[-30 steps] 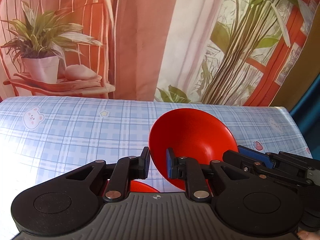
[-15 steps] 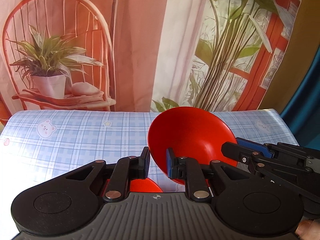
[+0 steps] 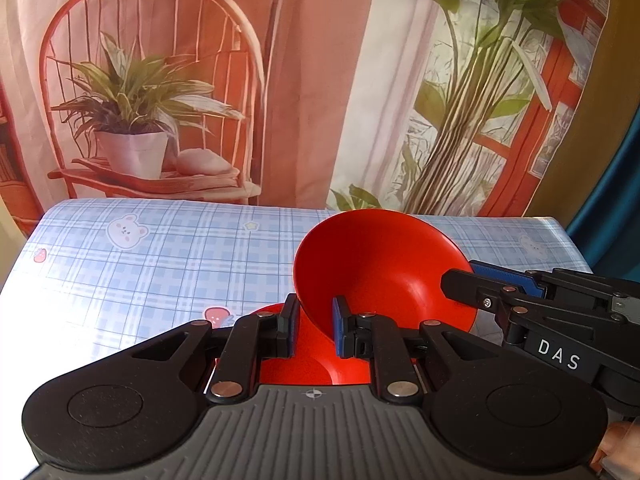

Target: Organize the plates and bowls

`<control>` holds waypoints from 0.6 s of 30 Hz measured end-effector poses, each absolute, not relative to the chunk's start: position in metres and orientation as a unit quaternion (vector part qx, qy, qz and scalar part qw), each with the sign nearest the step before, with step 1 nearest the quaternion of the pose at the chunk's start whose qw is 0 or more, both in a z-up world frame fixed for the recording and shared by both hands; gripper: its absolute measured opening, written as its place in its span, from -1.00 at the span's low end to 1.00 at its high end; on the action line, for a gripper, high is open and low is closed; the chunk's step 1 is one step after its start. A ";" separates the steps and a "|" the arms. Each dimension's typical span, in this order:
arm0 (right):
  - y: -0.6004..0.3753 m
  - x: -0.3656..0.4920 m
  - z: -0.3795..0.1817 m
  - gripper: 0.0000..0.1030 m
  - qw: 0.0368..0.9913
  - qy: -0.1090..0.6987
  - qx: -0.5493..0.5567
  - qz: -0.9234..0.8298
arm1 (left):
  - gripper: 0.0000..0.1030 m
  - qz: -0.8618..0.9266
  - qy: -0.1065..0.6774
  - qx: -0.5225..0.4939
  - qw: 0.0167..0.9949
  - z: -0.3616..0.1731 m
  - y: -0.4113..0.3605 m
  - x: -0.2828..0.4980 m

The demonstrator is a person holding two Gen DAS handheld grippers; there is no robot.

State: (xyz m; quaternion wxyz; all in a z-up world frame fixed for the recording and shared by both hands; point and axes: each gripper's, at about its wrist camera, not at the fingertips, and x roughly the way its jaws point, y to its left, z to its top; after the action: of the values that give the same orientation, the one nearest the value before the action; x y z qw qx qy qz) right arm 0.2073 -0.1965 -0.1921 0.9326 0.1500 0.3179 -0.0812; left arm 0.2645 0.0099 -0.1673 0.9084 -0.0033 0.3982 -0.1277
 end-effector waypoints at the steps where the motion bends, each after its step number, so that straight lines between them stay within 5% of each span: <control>1: -0.194 0.209 -0.192 -0.69 0.933 0.319 0.148 -0.080 | -0.65 -0.126 0.398 -0.005 0.909 -0.168 0.013 0.263; 18: -0.157 0.228 -0.209 -0.69 0.927 0.349 0.125 -0.056 | -0.64 -0.107 0.414 -0.022 0.904 -0.189 0.045 0.252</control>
State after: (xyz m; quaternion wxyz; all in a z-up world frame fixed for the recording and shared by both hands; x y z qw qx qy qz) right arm 0.2276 -0.1573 -0.2092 0.9271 0.1254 0.3488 -0.0564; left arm 0.2523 0.0446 -0.1895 0.9036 -0.0223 0.4142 -0.1071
